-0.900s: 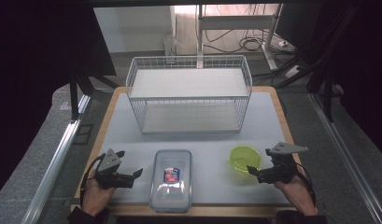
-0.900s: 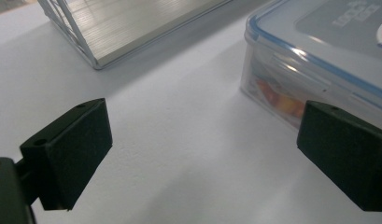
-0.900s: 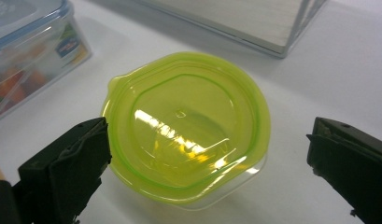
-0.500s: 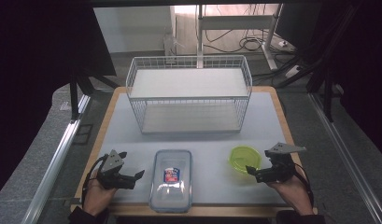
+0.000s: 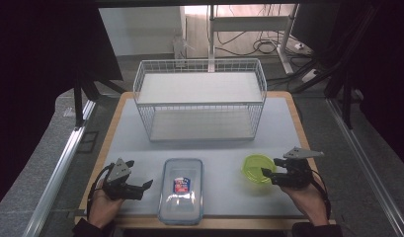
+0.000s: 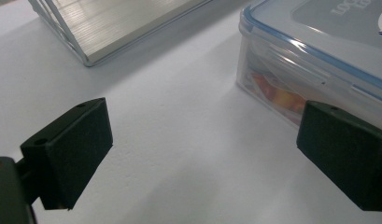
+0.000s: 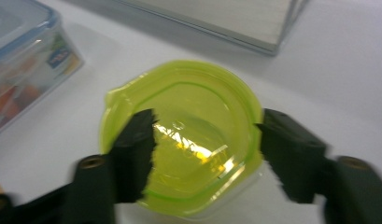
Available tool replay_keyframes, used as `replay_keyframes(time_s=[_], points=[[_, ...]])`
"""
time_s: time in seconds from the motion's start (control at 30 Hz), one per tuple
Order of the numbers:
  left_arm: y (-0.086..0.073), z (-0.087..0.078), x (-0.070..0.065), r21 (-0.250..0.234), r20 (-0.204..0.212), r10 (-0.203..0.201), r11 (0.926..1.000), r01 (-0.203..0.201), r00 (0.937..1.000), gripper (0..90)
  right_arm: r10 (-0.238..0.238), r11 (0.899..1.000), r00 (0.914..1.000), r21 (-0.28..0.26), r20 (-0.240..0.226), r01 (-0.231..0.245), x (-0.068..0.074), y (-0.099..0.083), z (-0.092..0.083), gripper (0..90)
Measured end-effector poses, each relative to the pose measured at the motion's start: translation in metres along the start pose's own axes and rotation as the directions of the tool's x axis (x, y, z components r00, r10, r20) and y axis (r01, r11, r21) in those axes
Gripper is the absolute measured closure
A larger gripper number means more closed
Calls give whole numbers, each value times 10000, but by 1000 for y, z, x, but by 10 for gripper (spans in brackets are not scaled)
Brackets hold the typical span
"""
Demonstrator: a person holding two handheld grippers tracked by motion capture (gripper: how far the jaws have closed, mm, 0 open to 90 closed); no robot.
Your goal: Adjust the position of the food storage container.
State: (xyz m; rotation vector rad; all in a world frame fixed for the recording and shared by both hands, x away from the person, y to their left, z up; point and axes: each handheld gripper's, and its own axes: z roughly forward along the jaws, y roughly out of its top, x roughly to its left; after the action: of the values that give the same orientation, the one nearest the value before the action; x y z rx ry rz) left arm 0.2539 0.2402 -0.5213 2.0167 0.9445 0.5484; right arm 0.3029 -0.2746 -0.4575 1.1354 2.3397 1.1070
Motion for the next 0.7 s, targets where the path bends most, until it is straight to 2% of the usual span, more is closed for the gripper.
replay_keyframes(time_s=[0.07, 0.1, 0.17, 0.2, 0.23, 0.27, 0.3, 0.37, 0.57, 0.7], points=[[0, 1, 0, 36, -31, 10, 10000, -10, 10000, 32, -241, 9997, 9996, 17, -138, 242, 4, 3, 2, 609], [0, 1, 0, 43, -48, 6, 10000, -6, 10000, 31, -498, 9988, 9983, 22, -314, 499, 9, 6, 6, 724], [0, 0, 0, 27, -41, -19, 10000, 20, 10000, 31, -588, 9983, 9976, 37, -366, 590, 10, 7, 7, 760], [0, 0, 1, 29, -43, -26, 10000, 26, 10000, 31, -725, 9973, 9965, 43, -411, 728, 13, 8, 9, 811], [0, 1, 1, 86, -29, -1, 10000, 1, 10000, 31, -995, 9950, 9928, 68, -661, 1001, 17, 13, 13, 893], [0, 1, 1, 86, -29, -1, 10000, 1, 10000, 31, -995, 9950, 9928, 68, -661, 1001, 17, 13, 13, 893], [0, 1, 1, 113, -26, 6, 9999, -5, 10000, 31, -1205, 9925, 9896, 136, -789, 1219, 22, 17, 18, 899], [0, 2, 0, 125, -7, 22, 9999, -22, 10000, 31, -1213, 9922, 9889, 174, -861, 1232, 24, 19, 20, 899], [0, 3, 0, 109, -23, 0, 9999, 0, 10000, 30, -1250, 9903, 9827, 438, -1363, 1320, 37, 32, 42, 900], [0, 3, 1, 90, -28, -19, 10000, 19, 10000, 30, -1450, 9850, 9799, 742, -1368, 1561, 43, 37, 58, 900]])
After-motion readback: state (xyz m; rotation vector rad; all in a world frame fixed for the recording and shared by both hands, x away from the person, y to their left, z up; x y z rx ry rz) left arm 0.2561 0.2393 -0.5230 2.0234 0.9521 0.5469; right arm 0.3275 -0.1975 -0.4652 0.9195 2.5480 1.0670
